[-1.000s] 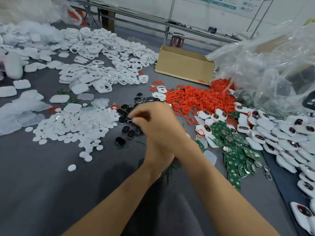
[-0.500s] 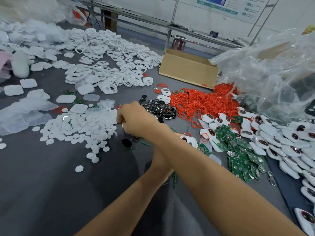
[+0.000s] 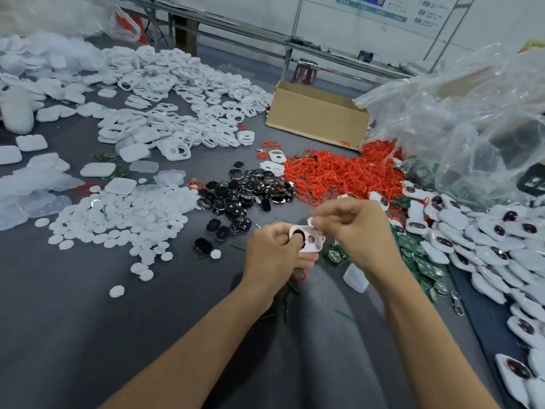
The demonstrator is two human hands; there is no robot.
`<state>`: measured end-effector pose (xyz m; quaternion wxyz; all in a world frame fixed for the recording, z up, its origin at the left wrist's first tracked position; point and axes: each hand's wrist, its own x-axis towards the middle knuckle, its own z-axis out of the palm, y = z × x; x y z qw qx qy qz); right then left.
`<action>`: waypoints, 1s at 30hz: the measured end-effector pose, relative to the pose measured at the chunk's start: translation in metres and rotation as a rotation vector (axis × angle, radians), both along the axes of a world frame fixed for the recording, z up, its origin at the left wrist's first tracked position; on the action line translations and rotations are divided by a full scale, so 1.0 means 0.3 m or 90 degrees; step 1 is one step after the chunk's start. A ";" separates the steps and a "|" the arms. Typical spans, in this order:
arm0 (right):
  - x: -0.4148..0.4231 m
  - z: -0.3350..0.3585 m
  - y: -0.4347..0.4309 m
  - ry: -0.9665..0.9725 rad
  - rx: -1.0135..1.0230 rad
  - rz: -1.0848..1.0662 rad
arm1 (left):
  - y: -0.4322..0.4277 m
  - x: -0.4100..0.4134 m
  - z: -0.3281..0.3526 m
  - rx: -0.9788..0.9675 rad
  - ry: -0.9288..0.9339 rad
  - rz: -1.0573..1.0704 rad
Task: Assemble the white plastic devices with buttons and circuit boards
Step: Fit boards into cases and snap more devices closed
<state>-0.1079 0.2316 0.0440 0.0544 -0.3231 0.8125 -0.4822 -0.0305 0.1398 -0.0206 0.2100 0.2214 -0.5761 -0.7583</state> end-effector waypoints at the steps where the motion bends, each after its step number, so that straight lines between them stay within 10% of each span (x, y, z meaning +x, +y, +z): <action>1: -0.009 -0.019 0.023 -0.008 -0.002 -0.021 | -0.001 0.001 -0.004 -0.004 0.007 0.003; 30: -0.021 -0.128 0.049 -0.045 0.043 -0.061 | 0.008 -0.008 -0.029 -0.145 -0.007 -0.012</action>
